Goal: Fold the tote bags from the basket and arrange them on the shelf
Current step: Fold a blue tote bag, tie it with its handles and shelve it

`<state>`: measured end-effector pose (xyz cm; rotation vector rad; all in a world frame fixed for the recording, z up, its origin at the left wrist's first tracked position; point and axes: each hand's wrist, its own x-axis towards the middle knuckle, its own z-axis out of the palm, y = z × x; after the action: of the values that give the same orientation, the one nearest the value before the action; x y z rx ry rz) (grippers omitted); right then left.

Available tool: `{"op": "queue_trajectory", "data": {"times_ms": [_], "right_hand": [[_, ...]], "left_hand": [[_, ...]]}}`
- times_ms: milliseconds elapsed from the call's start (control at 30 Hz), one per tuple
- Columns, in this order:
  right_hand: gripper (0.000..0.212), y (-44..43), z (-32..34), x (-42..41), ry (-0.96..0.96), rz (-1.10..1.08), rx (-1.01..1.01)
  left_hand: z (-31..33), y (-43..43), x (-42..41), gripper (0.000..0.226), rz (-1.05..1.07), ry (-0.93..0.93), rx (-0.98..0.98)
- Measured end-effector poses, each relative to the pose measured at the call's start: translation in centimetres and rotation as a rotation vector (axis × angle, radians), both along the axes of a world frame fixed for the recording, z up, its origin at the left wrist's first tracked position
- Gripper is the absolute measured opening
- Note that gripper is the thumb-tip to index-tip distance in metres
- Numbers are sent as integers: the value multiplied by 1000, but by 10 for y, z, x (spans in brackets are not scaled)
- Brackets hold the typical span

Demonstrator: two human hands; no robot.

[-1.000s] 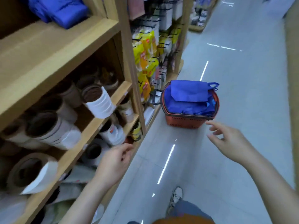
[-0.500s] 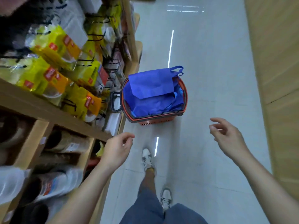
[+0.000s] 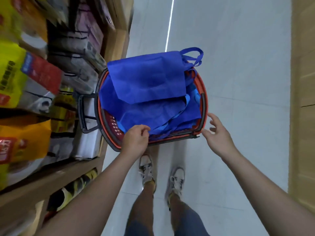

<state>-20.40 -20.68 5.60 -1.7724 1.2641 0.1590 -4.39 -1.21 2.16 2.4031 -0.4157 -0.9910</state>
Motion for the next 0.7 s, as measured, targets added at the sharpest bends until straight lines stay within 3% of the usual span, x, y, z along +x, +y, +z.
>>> {"op": "queue_trajectory", "data": {"times_ms": [100,200,267,367,467,600,700], "right_hand": [[63,-32,-67,25,116,244,-143],[71,-56,-127,45,323,644,-528],[72,-71,-154,64,206,691,-609],[77,-96,-191,98,-98,365,-361],[84,-111,-217,135,-182,-36,-64],[73,-103,-220,162,-172,-290,38],[54,-93,-191,161,-135,-386,104]], "left_hand": [[-61,-32,20,27,-26,-22,44],[-114,-77,36,30,-65,29,75],[-139,-116,42,27,176,242,-64],[-167,-160,51,26,717,753,-346],[-189,-181,57,35,955,955,-485],[-184,-177,53,44,1010,833,-498],[-165,-154,41,57,580,345,-327]]}}
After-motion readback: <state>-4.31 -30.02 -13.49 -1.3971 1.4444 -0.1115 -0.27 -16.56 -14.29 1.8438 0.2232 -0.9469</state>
